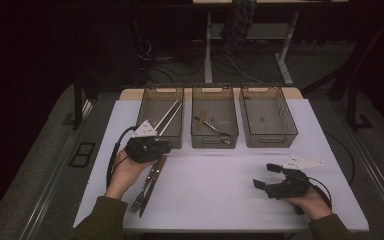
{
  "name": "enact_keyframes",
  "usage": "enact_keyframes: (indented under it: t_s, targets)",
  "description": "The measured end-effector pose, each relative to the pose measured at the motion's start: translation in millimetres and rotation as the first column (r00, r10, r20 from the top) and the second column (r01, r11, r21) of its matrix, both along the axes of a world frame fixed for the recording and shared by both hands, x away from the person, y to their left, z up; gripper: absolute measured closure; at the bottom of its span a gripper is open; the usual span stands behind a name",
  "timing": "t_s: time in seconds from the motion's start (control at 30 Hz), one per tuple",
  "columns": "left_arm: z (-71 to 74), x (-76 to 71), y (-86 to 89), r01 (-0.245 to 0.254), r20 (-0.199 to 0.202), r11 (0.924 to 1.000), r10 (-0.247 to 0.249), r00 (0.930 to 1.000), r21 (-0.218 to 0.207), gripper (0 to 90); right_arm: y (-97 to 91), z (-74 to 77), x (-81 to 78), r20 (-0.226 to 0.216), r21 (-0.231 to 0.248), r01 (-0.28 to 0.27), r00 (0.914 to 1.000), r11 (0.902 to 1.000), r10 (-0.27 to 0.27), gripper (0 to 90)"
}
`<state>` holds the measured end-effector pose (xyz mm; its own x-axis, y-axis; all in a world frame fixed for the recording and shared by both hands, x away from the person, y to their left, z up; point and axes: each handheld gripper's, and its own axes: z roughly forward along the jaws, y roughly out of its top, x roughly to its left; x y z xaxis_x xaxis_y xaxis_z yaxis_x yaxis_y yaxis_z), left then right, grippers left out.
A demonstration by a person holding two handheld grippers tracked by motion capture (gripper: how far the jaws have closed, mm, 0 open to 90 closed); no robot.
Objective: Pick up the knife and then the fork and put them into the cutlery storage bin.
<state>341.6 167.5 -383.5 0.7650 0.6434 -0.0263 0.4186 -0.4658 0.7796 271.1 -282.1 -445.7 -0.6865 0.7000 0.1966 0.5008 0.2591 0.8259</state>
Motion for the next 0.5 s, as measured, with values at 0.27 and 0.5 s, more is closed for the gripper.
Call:
enact_keyframes:
  t_s: [0.27, 0.5]
  targets:
    - [-25.0, 5.1, 20.5, -0.047, -0.046, 0.9968, 0.05, 0.9977, 0.064, 89.2, 1.1, 0.1, -1.2, 0.001, -0.011, -0.004, 1.0, 0.9999, 0.004, 14.4]
    - [-42.8, 10.4, 34.1, -0.083, -0.122, 0.994, 0.091, 0.9884, 0.071, 89.3, 1.8, 0.2, -1.8, 0.004, -0.019, -0.007, 1.0, 0.9998, 0.007, 14.4]
